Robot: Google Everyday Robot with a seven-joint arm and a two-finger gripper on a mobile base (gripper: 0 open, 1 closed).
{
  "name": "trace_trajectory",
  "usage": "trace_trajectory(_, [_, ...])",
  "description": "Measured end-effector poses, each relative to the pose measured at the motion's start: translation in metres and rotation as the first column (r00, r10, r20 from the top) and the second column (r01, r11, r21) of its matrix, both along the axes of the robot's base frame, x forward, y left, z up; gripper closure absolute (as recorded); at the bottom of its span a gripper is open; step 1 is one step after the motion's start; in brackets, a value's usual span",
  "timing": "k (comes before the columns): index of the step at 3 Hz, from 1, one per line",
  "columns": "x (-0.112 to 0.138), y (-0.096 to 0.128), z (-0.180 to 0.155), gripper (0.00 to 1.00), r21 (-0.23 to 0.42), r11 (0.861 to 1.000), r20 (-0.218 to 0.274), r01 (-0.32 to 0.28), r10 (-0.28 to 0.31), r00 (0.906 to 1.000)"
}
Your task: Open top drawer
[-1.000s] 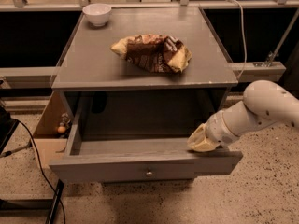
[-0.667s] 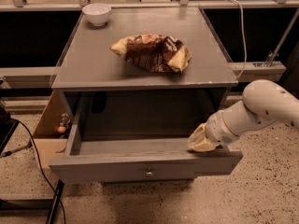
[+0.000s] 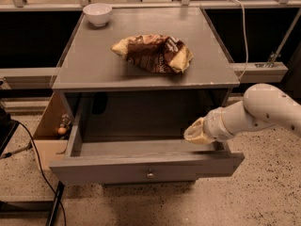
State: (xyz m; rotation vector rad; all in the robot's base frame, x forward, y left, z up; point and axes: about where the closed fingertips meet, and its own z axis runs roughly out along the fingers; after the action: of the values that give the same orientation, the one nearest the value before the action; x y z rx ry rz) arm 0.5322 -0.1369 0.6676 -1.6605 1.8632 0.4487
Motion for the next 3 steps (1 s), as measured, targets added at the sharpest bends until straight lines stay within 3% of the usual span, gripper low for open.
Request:
trace_trajectory(1, [0.015, 0.002, 0.006, 1.0, 0.005, 1.0, 0.069, 0.011, -0.012, 0.9976])
trace_trajectory(3, [0.019, 0.005, -0.007, 1.0, -0.026, 1.0, 0.085, 0.0, 0.002, 0.9964])
